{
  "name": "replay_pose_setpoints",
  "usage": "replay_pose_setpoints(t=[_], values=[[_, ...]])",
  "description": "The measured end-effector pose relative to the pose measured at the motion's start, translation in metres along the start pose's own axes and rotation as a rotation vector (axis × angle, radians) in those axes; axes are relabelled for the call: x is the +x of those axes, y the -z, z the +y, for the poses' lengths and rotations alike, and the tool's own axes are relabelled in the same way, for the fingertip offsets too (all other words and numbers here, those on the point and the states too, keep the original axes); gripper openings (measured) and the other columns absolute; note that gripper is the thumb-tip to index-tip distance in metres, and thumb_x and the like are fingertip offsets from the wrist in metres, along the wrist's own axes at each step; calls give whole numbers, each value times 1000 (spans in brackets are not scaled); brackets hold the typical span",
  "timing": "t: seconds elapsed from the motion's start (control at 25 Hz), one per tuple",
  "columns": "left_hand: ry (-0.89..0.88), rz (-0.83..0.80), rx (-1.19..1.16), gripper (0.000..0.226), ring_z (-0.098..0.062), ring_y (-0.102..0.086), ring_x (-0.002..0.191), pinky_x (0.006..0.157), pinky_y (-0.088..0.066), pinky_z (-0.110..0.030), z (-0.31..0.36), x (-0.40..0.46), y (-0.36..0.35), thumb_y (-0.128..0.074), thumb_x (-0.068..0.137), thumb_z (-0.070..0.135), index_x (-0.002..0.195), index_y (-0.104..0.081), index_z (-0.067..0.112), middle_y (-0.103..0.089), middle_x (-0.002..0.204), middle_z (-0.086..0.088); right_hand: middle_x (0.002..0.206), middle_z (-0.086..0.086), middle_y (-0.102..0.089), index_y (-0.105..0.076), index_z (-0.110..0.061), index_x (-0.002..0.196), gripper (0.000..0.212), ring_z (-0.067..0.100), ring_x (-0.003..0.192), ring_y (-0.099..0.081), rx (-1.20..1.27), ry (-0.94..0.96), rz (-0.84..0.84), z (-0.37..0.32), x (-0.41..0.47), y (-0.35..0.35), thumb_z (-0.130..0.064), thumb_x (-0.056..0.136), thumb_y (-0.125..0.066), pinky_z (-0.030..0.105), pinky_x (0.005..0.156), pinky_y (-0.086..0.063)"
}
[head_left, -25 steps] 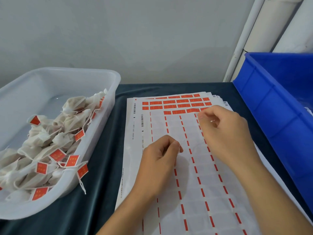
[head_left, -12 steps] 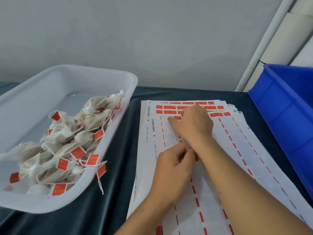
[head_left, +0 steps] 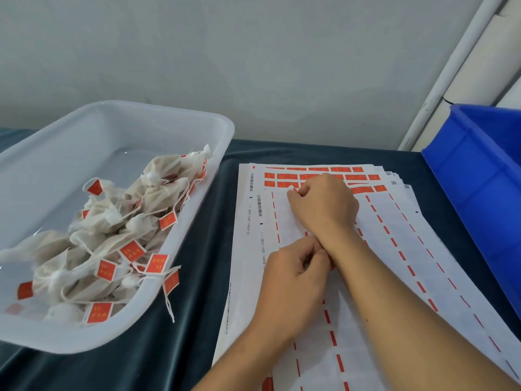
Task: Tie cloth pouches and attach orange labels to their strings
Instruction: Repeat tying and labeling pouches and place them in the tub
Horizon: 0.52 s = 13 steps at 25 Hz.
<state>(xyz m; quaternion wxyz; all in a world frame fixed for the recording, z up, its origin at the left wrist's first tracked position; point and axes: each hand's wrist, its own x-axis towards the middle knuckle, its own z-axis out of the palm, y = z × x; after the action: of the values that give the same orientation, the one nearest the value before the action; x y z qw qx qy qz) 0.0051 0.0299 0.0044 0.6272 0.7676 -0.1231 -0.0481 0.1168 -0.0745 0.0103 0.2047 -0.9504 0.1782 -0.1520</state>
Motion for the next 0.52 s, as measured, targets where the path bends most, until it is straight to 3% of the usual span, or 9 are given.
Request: replay_pose_setpoints(t=[0.16, 0.32, 0.52], values=[[14, -17, 15, 25, -17, -54, 65, 66, -50, -44, 0, -1, 0, -48, 91, 27, 72, -61, 17, -61, 68, -5, 67, -10, -65, -68, -24, 68, 33, 11, 58, -61, 135, -53, -24, 2, 2, -2, -46, 93, -68, 18, 56, -40], [24, -19, 19, 24, -27, -60, 73, 70, -52, -48, -1, 0, 0, -50, 91, 27, 74, -64, 17, -63, 70, -4, 70, -11, -67, -69, -24, 69, 29, 12, 62, -64, 222, -122, -51, 2, 6, -4, -42, 92, -71, 20, 59, -46], [30, -22, 31, 24, -26, -60, 73, 69, -52, -47, 0, 0, 0, -49, 89, 28, 74, -64, 17, -63, 70, -3, 66, -11, -68, -70, -23, 69, 32, 13, 61, -66, 286, -109, -81, 7, 6, -4, -45, 92, -70, 21, 56, -43]])
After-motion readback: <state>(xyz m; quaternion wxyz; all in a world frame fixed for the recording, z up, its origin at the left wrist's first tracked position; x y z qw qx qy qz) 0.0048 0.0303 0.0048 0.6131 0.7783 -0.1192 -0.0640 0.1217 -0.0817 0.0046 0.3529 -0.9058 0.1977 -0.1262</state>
